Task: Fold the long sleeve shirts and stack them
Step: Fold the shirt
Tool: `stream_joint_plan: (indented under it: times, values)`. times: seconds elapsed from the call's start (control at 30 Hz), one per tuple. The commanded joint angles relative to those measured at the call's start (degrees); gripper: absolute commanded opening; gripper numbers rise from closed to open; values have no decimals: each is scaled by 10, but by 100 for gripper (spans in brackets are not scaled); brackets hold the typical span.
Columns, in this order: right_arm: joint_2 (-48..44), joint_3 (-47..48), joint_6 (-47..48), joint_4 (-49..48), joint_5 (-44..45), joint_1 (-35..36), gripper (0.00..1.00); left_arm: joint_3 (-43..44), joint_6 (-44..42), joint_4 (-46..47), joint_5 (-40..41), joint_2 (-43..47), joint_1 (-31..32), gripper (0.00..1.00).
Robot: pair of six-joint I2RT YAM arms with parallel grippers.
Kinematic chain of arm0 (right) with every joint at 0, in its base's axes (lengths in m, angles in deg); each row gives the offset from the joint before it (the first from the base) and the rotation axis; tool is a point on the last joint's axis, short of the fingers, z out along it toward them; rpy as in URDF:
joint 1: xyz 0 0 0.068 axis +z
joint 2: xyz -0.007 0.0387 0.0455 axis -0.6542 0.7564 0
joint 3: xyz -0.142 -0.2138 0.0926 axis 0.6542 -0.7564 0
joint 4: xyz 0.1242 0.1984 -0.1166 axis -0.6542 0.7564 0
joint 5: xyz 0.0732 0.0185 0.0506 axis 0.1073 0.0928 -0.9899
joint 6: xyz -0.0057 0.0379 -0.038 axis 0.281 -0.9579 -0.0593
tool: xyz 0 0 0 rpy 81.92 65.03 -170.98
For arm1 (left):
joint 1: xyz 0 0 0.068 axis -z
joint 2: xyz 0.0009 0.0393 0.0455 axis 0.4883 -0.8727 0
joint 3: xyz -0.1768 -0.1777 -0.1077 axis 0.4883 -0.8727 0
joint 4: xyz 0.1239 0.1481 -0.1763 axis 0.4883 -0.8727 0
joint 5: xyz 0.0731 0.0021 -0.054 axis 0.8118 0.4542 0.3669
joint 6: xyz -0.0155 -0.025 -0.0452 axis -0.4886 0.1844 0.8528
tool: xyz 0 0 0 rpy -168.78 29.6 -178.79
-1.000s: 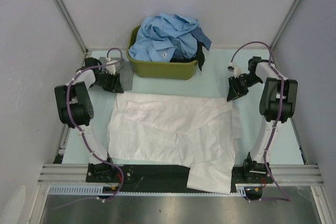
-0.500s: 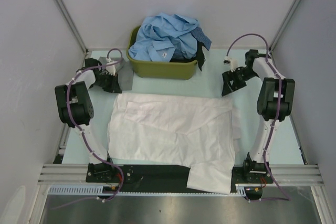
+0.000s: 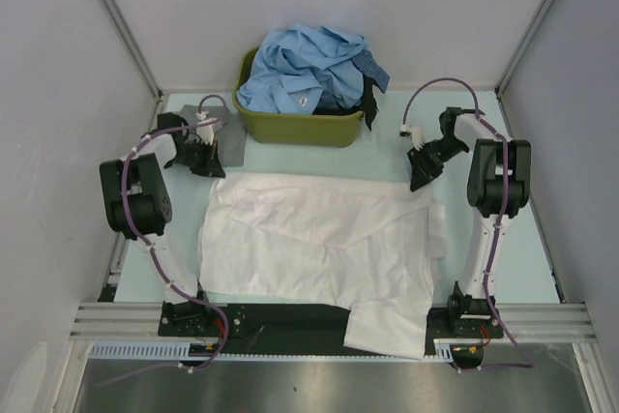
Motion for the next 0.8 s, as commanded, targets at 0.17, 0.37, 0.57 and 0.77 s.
stream_joint_plan:
  times: [0.17,0.37,0.57,0.77]
  values:
    - [-40,7,-6,-39,24,11,0,-5,10,43,-33,70,-7,0]
    - [-20,52,-26,-51,56,11,0,20,8,28,-12,51,-7,5]
    - [-9,72,-22,-26,53,16,0,4,7,55,33,33,-9,57]
    - [-14,61,-24,-26,52,33,0,-5,19,58,40,10,-8,66]
